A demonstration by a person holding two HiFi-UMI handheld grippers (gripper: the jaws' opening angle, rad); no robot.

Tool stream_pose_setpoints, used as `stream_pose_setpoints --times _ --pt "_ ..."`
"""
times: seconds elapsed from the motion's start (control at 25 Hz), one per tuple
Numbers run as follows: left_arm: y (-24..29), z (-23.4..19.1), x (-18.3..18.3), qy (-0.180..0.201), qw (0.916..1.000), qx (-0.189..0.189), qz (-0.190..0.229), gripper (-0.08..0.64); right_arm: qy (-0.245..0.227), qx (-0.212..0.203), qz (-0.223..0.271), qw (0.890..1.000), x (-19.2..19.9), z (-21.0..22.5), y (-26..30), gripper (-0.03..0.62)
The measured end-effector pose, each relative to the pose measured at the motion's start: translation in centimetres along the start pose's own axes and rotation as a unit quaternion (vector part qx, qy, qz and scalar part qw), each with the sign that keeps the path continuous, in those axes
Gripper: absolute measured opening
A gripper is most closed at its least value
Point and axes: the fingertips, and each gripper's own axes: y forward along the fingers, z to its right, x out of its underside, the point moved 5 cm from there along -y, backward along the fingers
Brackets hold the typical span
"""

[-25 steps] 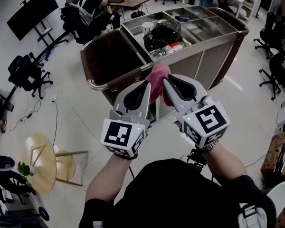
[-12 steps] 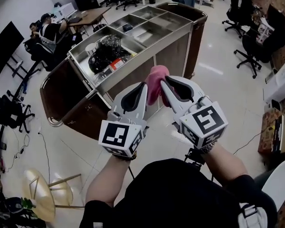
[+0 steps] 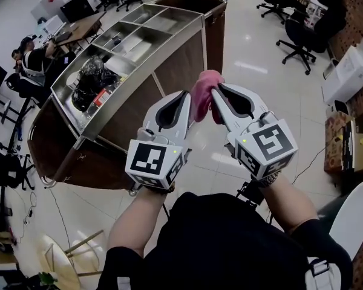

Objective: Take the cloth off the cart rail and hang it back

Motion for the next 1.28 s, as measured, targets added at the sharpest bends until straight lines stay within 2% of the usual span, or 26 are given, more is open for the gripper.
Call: stream_pose_setpoints --times 0.24,0.52,0.8,1.08,1.28 --pt "7.1 -0.3 4.2 -0.011 0.999 0.037 -0.022 0.003 -0.007 0.045 -0.006 0.999 0.7 6.6 1.4 0.034" --pt "13.6 -3.0 11.3 -0.034 0.997 0.063 -0.032 0.003 -0.027 0.083 -0.011 0.996 3.2 11.9 5.0 0.034" --pt "16.2 -7.3 17.2 -0.038 0.9961 0.074 -0.029 0.003 -0.051 0.101 -0.017 0.993 7.1 13.6 10.2 0.034" --pt "21.5 -11.0 18.9 -0.038 0.9954 0.082 -0.032 0.003 -0.057 0.111 -0.024 0.992 8.0 17.6 14.4 0.034" --pt "25.0 -11.4 18.7 -0.037 0.9948 0.087 -0.038 0.003 -0.057 0.114 -0.019 0.992 6.9 20.9 15.6 0.034"
